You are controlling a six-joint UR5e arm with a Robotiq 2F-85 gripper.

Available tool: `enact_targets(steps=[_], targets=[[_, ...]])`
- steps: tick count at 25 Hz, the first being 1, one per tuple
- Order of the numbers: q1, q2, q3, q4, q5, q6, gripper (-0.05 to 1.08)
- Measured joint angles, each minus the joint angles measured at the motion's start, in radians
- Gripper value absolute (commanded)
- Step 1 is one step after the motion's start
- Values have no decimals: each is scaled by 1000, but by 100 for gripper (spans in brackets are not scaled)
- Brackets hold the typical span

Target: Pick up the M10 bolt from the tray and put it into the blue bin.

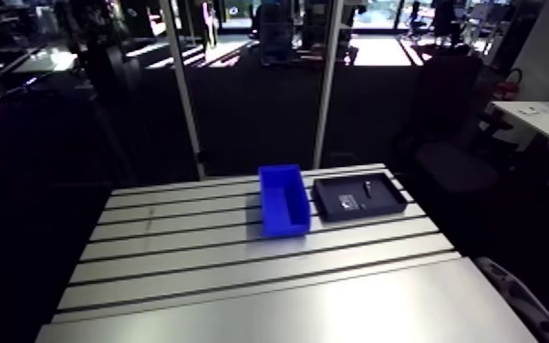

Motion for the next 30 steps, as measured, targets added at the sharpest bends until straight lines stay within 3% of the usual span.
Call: enact_targets(steps=[14,21,30], targets=[[-125,66,-26,-31,-2,-79,1],[-193,86,-6,-91,0,-126,1],[-237,113,35,-179,2,-143,1]])
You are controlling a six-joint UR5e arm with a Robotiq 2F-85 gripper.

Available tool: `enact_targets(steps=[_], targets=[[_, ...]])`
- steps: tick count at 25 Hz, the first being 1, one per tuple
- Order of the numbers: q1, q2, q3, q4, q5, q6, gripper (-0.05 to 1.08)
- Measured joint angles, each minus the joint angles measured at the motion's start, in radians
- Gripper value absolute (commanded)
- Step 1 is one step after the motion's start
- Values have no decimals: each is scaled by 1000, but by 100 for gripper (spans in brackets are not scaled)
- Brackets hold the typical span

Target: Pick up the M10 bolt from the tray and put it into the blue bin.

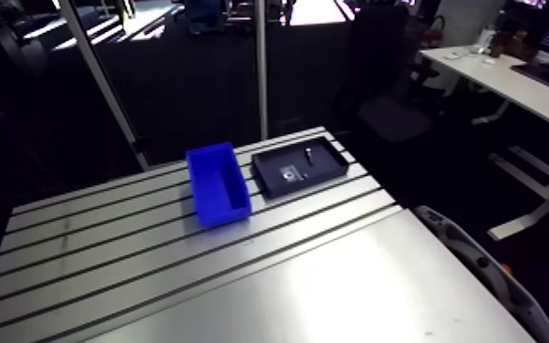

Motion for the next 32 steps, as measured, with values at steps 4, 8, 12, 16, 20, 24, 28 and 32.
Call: enact_targets(steps=[4,8,12,16,20,24,28,32], targets=[[-11,15,15,-31,0,-1,1],[-30,34,21,-48,-1,-1,1],[-46,52,23,-58,-1,-2,1],[-59,67,26,-66,-1,-7,1],[-74,78,29,-69,-1,-13,1],[-92,89,41,-94,-1,-28,1],[-110,98,62,-133,0,-52,1],[-120,115,85,-166,0,-69,1]])
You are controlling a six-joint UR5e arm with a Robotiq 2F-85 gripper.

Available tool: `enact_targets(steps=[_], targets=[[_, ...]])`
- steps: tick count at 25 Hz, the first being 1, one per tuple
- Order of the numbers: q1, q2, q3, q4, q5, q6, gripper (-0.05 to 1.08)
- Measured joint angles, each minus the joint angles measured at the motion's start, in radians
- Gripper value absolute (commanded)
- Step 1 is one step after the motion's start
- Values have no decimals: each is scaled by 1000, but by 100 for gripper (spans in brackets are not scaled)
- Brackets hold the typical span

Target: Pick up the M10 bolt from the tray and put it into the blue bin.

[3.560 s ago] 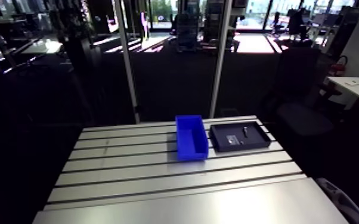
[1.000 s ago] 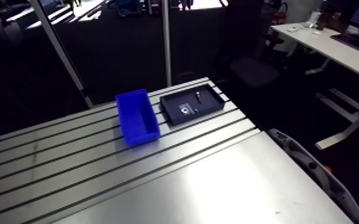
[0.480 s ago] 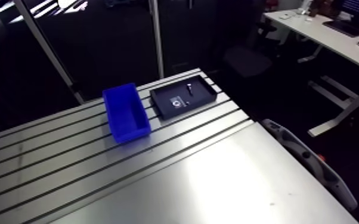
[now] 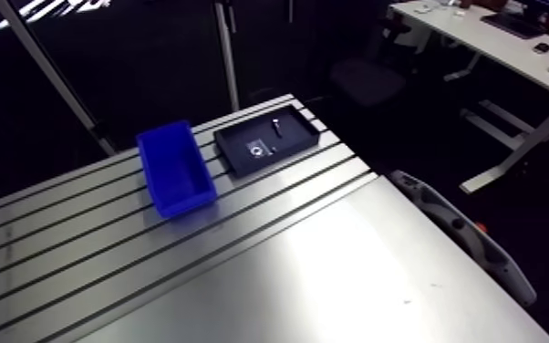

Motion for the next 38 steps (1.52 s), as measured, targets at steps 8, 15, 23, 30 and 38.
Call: enact_targets(steps=[8,15,23,30,38], targets=[[-16,29,57,-95,9,-24,1],[-34,66,89,-145,24,-30,1],[-57,112,104,-175,43,-31,11],[-61,123,127,-201,64,-30,34],[-60,150,154,-256,59,-22,49]])
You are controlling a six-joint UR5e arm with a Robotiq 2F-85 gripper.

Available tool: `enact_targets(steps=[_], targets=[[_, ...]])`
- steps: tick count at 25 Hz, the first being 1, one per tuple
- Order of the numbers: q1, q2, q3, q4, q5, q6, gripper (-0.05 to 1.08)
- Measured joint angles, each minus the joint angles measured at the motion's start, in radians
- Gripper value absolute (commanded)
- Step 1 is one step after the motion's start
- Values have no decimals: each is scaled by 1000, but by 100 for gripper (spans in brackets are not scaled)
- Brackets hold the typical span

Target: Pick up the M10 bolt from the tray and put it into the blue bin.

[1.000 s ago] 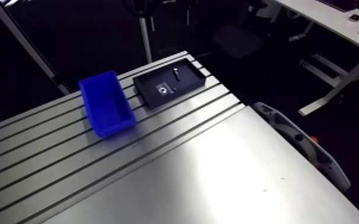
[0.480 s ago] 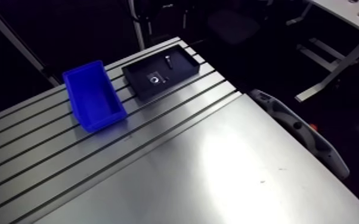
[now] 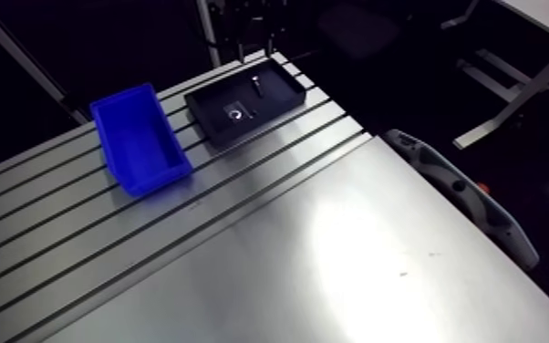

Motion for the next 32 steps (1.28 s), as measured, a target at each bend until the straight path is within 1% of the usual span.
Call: enact_targets(steps=[9,28,32], targets=[[1,38,1,-13,-11,10,49],[7,68,-1,-13,-27,51,50],[7,74,-1,-22,-35,54,50]])
